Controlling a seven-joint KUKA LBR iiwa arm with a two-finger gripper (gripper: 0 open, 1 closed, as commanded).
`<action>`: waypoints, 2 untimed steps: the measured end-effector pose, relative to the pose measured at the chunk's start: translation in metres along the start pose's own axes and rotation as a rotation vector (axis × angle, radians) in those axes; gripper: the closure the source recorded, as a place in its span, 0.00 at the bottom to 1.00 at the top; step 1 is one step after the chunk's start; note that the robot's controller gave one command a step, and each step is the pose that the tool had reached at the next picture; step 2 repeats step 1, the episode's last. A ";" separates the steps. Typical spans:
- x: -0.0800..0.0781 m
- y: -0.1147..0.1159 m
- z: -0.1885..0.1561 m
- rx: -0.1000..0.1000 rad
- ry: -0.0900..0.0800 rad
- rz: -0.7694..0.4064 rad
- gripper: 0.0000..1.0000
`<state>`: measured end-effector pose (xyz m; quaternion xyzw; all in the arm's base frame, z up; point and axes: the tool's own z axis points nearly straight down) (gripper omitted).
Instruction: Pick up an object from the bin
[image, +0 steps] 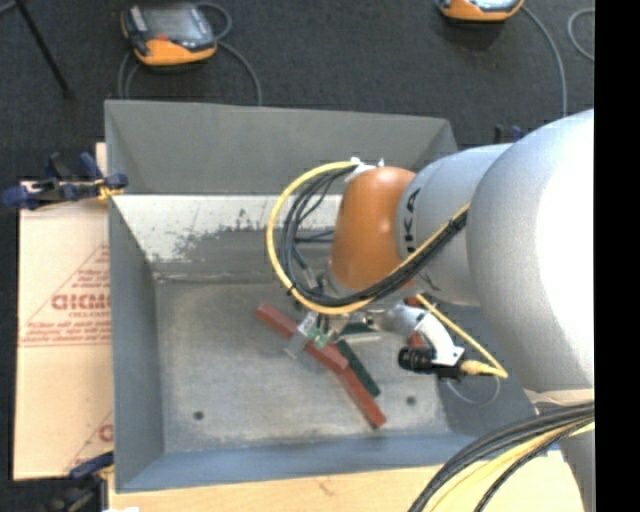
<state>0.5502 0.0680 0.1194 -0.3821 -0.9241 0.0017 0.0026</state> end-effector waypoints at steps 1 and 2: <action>0.014 0.006 -0.061 -0.002 -0.003 0.010 1.00; 0.014 0.006 -0.061 -0.002 -0.003 0.010 1.00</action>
Offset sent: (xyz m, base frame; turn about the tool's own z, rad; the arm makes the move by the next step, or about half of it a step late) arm 0.0115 -0.0255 0.0974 -0.0215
